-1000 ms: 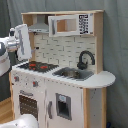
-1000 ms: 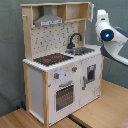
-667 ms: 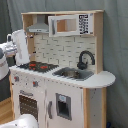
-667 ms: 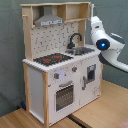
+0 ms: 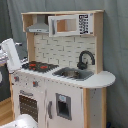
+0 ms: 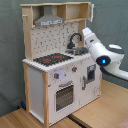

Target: Play with the kitchen

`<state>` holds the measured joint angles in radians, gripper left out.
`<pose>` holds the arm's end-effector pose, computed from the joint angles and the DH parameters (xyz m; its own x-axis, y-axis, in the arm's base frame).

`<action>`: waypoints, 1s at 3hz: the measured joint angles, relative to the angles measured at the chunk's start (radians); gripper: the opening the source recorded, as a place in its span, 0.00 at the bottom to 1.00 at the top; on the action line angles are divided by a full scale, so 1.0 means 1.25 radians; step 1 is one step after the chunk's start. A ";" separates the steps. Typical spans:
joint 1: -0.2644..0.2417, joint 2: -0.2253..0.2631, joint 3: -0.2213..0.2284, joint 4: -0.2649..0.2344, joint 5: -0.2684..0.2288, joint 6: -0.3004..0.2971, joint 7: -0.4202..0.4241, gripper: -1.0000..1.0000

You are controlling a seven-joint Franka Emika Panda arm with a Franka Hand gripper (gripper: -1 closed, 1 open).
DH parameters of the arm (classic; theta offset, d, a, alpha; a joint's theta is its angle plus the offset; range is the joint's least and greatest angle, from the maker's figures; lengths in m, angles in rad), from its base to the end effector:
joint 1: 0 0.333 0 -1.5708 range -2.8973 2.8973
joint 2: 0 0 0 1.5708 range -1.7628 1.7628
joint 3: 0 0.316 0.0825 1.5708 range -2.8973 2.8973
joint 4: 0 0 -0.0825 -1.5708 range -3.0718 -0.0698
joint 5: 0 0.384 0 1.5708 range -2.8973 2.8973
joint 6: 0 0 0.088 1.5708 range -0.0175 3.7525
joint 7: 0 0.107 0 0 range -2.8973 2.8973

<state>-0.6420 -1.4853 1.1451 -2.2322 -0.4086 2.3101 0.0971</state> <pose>0.2672 0.4026 0.5635 0.5448 0.8009 0.2485 -0.3344 -0.0643 0.9403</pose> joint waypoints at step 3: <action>0.026 0.001 0.085 0.004 -0.102 0.166 -0.135 1.00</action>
<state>-0.6096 -1.4845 1.2515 -2.2276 -0.5367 2.5176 -0.0712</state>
